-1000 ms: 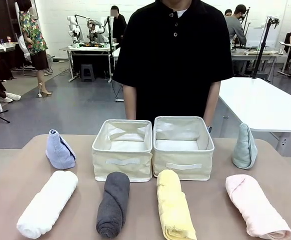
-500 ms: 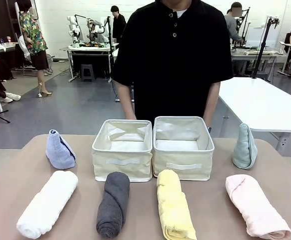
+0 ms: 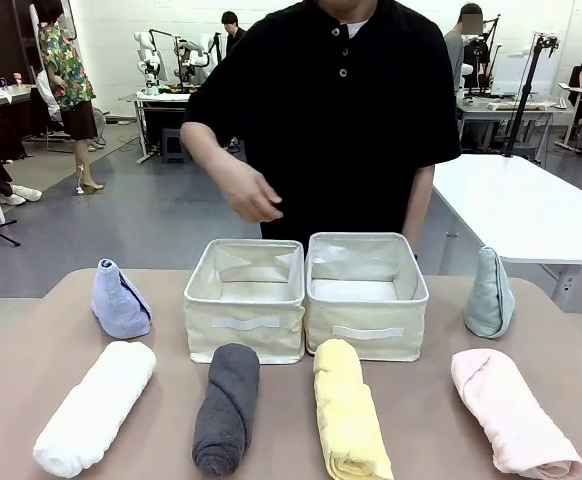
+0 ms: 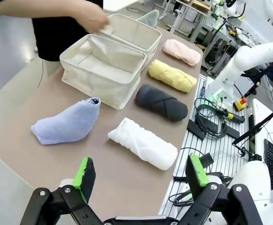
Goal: Sort the towels based on their folding style.
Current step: Pick up one triangle-folded towel and place it in the left Fabric basket.
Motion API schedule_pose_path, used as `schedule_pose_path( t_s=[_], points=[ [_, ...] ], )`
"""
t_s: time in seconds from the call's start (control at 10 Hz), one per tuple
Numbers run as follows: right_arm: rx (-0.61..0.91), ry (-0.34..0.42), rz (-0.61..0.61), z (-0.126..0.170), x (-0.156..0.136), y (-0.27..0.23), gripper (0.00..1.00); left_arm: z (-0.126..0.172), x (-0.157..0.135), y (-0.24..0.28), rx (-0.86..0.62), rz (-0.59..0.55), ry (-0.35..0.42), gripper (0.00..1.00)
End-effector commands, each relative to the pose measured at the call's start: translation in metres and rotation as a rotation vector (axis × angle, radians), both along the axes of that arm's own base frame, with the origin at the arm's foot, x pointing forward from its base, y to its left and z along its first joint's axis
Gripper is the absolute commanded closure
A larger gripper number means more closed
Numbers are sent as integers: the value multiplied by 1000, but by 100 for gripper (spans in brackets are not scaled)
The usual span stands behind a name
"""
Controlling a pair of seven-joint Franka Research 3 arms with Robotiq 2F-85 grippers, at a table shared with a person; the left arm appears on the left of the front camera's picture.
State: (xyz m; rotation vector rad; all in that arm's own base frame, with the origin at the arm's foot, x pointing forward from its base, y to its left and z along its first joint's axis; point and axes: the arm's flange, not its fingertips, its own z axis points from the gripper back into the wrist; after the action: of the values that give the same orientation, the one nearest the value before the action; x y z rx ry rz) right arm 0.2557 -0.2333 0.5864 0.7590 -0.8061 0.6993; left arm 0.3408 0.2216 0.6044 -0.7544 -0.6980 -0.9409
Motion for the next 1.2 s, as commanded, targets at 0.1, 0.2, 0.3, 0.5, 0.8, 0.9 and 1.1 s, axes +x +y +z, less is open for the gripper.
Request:
schedule_pose_path(
  t_s=[0.1, 0.2, 0.3, 0.5, 0.8, 0.9, 1.1],
  points=[
    [0, 0, 0, 0, 0, 0, 0, 0, 2, -1, -5, -1, 5, 0],
    [0, 0, 0, 0, 0, 0, 0, 0, 2, -1, -5, -1, 5, 0],
    [0, 0, 0, 0, 0, 0, 0, 0, 2, -1, -5, -1, 5, 0],
    [0, 0, 0, 0, 0, 0, 0, 0, 2, -1, -5, -1, 5, 0],
    [0, 0, 0, 0, 0, 0, 0, 0, 2, -1, -5, -1, 5, 0],
    [0, 0, 0, 0, 0, 0, 0, 0, 2, -1, -5, -1, 5, 0],
    [0, 0, 0, 0, 0, 0, 0, 0, 2, -1, -5, -1, 5, 0]
  ],
)
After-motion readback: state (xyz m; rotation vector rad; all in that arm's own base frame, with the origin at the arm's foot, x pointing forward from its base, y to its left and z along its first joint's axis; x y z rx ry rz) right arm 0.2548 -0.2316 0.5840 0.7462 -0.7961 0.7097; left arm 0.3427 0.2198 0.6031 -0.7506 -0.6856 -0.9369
